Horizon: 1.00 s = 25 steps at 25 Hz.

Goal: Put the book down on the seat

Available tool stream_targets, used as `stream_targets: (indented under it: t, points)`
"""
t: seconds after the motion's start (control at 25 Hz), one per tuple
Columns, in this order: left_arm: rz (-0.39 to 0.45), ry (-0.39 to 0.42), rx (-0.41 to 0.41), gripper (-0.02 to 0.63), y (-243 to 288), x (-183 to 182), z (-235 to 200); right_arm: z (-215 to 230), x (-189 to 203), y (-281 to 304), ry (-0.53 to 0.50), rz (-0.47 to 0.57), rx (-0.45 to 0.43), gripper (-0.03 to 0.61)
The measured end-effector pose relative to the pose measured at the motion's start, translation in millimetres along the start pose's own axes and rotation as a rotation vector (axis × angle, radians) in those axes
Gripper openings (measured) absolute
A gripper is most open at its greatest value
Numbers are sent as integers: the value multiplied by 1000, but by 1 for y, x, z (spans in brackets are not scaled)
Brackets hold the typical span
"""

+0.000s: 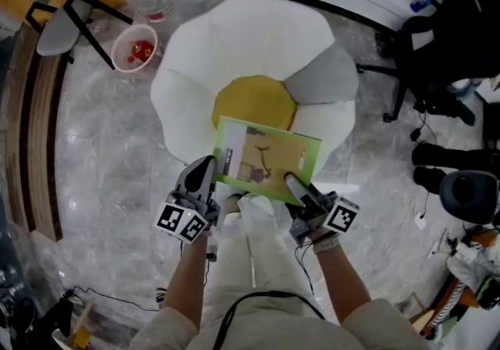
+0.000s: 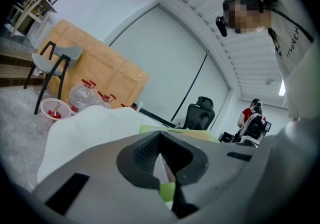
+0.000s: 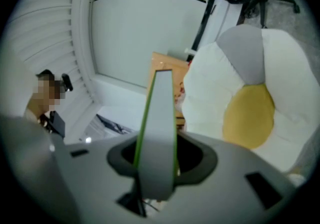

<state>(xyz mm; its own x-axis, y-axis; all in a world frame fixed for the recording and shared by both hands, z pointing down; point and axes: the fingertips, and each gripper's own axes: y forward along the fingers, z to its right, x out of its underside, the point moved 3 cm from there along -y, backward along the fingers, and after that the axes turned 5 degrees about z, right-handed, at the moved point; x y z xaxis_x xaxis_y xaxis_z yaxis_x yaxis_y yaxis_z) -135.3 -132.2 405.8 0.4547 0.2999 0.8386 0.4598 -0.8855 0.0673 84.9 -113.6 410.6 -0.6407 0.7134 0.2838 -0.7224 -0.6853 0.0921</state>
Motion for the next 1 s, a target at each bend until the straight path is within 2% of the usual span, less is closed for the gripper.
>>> stream_targets:
  t: [0.32,1.0]
  points:
    - [-3,3,-3,23,39,46,-40,73,-10,28,5,-51,6,147]
    - [14,9,-2,23,69,112,-80,161,-6,51,22,-69,-11,147]
